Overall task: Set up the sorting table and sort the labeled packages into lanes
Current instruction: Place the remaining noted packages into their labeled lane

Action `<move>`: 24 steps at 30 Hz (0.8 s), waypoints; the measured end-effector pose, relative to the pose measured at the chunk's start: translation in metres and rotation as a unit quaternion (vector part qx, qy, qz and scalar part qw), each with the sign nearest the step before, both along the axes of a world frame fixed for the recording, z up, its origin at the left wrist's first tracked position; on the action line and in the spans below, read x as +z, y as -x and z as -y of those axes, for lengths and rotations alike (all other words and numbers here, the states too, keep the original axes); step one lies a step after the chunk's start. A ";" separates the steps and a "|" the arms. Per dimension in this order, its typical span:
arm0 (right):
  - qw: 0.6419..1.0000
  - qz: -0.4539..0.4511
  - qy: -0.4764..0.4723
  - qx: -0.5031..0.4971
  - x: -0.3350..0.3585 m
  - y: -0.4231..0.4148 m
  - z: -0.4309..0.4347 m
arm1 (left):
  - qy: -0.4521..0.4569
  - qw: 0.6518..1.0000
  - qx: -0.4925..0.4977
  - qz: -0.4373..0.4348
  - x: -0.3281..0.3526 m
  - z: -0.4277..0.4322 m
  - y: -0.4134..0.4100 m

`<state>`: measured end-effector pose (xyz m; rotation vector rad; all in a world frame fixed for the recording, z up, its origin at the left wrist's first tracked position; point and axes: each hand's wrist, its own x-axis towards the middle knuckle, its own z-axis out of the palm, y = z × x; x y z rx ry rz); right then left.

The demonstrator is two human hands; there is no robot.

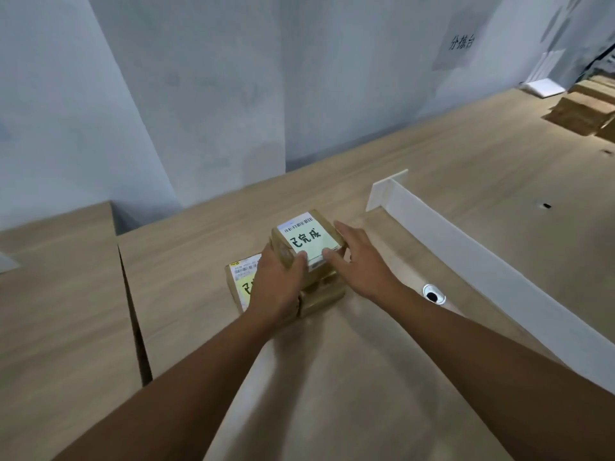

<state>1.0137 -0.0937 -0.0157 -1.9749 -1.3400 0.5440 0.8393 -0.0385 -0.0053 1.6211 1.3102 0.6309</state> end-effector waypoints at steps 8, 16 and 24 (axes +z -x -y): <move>0.999 -0.015 -0.041 -0.012 0.010 0.027 0.005 | 0.027 0.999 0.005 0.026 0.004 0.005 0.004; 0.992 -0.035 -0.104 0.064 0.061 0.180 0.029 | -0.053 0.996 0.069 -0.001 0.068 0.035 0.172; 0.957 -0.136 -0.123 0.224 0.099 0.455 0.041 | -0.104 0.971 0.203 -0.070 0.124 0.100 0.452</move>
